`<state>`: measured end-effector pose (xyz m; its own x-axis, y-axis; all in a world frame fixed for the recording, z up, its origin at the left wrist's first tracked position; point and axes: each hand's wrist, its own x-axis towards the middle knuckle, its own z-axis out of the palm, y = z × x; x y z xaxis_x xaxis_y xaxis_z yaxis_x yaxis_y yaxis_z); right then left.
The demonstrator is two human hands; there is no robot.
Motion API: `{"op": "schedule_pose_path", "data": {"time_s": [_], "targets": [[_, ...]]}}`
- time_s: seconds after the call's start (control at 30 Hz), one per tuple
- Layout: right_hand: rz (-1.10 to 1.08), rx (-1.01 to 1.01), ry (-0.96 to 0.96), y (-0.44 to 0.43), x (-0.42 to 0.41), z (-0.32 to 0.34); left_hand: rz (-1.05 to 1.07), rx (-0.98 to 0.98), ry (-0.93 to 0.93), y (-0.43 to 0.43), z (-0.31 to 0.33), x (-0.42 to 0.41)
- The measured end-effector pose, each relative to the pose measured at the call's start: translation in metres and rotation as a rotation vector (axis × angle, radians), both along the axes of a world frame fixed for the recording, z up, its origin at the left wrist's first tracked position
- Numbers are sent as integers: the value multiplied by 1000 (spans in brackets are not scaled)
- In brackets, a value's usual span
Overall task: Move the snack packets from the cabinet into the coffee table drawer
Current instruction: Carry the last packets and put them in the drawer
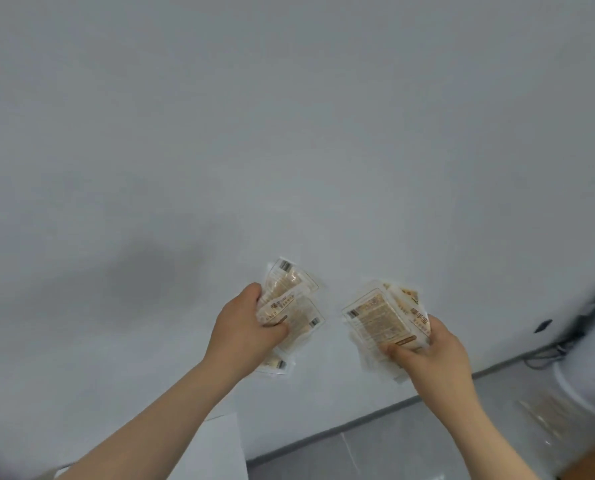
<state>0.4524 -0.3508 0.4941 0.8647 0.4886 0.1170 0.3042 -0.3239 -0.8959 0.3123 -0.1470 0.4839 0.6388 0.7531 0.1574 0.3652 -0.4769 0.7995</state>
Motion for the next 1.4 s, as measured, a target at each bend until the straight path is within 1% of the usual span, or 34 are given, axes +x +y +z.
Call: {"op": "schedule_pose_path", "data": {"time_s": [0.1, 0.23, 0.4, 0.5, 0.77, 1.03, 1.23, 1.4], "targets": [[-58, 28, -65, -55, 19, 38, -88, 26, -57, -45, 40, 38], [-193, 56, -179, -153, 45, 81, -227, 24, -149, -132, 81, 95], [-337, 31, -319, -279, 73, 127, -394, -4, -242, -246, 113, 157], [-420, -5, -338, -343, 88, 142, -483, -9, -251, -303, 126, 188], [-636, -30, -358, -460, 128, 147, -719, -37, -277, -417, 148, 280], [-886, -97, -424, -526, 185, 149, -980, -67, -299, -490, 155, 390], [-1052, -116, -359, -564, 229, 142, -1147, -43, -272, -544, 157, 475], [-1163, -119, -256, -607, 240, 115, -1281, -3, -194, -602, 125, 517]]}}
